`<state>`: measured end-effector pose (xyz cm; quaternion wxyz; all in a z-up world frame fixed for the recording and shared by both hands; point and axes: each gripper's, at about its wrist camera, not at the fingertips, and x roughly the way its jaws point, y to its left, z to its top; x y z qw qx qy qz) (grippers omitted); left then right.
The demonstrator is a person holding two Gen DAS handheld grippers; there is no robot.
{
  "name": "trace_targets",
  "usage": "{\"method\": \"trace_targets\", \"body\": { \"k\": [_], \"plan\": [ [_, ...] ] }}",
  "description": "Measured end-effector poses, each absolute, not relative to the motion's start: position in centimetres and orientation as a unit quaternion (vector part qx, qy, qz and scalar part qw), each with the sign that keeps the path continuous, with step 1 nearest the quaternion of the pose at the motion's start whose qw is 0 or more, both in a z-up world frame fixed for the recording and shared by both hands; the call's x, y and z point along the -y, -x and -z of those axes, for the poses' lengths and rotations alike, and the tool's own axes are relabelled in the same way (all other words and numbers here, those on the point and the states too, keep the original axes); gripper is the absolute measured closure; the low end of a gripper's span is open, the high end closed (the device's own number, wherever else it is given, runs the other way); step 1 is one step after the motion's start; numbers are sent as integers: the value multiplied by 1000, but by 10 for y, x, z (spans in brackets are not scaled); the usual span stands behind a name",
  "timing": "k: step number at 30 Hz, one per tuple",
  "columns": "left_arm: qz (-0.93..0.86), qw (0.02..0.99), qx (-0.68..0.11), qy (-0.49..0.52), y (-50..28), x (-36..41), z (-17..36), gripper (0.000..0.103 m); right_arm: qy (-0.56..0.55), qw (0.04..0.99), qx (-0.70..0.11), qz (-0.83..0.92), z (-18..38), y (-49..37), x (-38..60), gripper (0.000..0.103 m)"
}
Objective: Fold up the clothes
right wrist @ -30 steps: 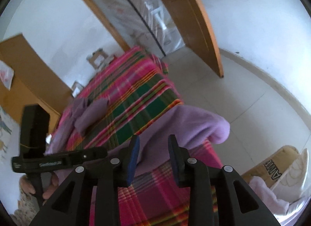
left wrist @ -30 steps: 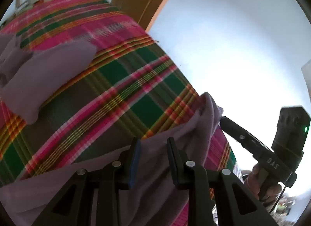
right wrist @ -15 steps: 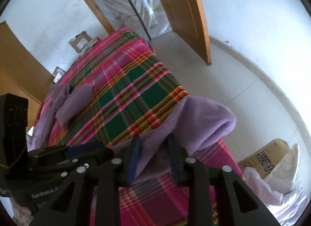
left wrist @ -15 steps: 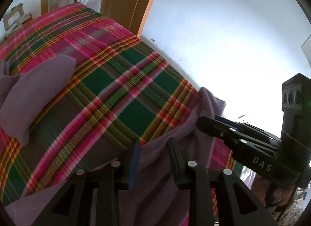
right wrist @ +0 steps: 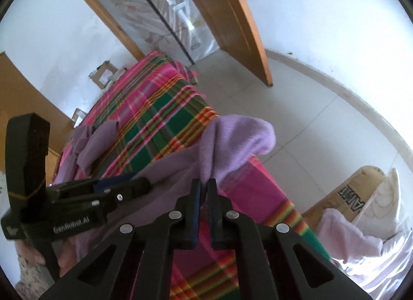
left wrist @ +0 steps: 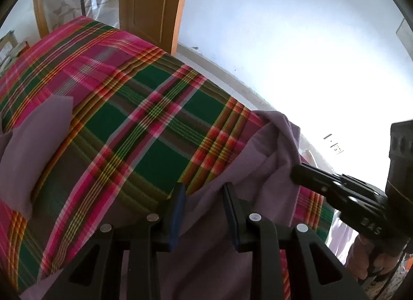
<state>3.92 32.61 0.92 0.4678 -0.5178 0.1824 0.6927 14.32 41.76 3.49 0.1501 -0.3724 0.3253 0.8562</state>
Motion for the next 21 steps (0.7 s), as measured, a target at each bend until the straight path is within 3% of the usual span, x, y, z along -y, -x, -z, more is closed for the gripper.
{"method": "trace_targets", "body": {
  "k": [6, 11, 15, 21],
  "plan": [
    [-671, 488, -172, 531, -36, -339, -9, 73, 345, 157, -335, -863, -36, -163, -426, 100],
    [-655, 502, -150, 544, -29, -345, -7, 73, 314, 111, -353, -875, -42, -162, -426, 95],
    [-651, 508, -149, 543, -29, -345, -7, 77, 321, 85, -346, -878, -44, -148, -419, 72],
    [-644, 516, -143, 546, -23, -349, -6, 79, 355, 83, -337, -868, -33, -125, -409, 71]
  ]
}}
